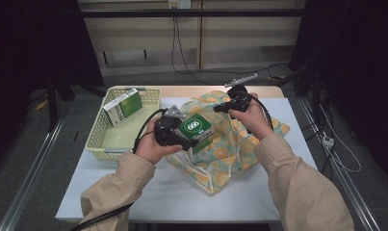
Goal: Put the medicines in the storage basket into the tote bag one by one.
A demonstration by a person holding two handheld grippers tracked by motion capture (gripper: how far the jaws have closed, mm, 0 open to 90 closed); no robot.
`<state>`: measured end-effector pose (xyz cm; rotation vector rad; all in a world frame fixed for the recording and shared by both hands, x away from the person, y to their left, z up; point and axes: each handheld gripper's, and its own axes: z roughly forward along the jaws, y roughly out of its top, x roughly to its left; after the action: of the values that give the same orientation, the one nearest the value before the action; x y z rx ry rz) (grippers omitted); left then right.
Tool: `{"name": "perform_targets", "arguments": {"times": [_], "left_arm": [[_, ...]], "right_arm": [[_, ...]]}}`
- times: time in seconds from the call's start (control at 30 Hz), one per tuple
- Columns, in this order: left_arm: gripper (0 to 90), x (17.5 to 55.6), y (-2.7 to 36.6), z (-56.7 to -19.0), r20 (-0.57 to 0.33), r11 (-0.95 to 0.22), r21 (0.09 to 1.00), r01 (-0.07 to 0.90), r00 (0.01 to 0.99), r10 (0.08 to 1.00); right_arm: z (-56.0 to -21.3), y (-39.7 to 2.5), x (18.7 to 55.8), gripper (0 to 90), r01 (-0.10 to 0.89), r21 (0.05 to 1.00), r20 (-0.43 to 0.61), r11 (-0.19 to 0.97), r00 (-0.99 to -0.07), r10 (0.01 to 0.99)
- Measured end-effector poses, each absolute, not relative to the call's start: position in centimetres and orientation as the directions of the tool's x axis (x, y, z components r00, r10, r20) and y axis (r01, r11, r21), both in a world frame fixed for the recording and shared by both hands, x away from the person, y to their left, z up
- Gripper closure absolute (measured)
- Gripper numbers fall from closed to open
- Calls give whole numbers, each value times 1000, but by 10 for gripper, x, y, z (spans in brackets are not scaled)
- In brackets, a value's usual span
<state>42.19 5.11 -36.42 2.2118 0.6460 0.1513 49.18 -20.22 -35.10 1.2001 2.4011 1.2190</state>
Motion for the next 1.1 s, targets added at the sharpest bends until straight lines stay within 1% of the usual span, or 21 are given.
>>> {"name": "perform_targets", "arguments": {"times": [0.13,0.17,0.27,0.3,0.33,0.37,0.47,0.5,0.57,0.7,0.8,0.83,0.87,0.9,0.93,1.03,1.07,1.1], "left_arm": [[158,425,37,-381,-87,-570,720,395,867,491],[158,425,34,-384,-69,-582,708,399,860,505],[158,428,26,-393,-100,-568,722,396,872,480],[158,428,24,-395,-101,-563,728,391,873,477],[157,428,21,-395,-90,-561,728,395,866,493],[157,430,20,-396,-113,-549,736,396,871,477],[158,428,14,-393,-116,-545,741,393,874,472],[157,426,12,-391,-100,-550,742,385,874,476],[157,424,7,-392,-122,-556,742,374,891,437],[158,424,2,-401,-107,-607,705,368,901,421],[157,429,2,-410,-119,-593,700,398,884,452],[157,431,1,-412,-96,-593,699,400,874,476],[157,435,2,-414,-112,-580,710,399,877,467],[157,437,2,-414,-98,-576,709,406,866,490],[157,440,3,-415,-103,-571,712,409,865,491],[156,449,1,-415,-69,-572,714,403,854,516],[157,451,0,-415,-44,-579,707,405,843,536],[156,455,0,-416,-45,-570,711,411,836,547]], "right_arm": [[-350,-204,491,900,579,745,179,331,-652,737],[-350,-204,492,900,579,746,180,330,-652,736],[-350,-204,492,900,579,746,182,328,-652,736],[-350,-204,492,900,577,747,182,329,-654,734],[-350,-204,492,900,578,747,183,329,-655,734],[-350,-204,492,900,577,747,182,329,-654,734],[-350,-205,492,900,576,749,183,326,-654,734],[-349,-205,491,900,577,750,185,325,-654,733],[-349,-205,491,900,576,750,184,325,-654,734],[-349,-205,491,900,577,749,184,326,-654,734],[-349,-203,490,900,574,749,183,330,-658,731],[-348,-203,490,900,574,749,182,331,-659,730],[-348,-203,489,900,573,750,183,330,-660,729],[-347,-202,489,900,572,751,182,330,-660,728],[-347,-202,489,900,570,751,180,333,-662,728],[-346,-203,488,900,570,752,182,331,-662,727],[-346,-203,489,900,570,753,182,329,-661,728],[-346,-203,489,900,569,754,181,328,-661,729]]}}
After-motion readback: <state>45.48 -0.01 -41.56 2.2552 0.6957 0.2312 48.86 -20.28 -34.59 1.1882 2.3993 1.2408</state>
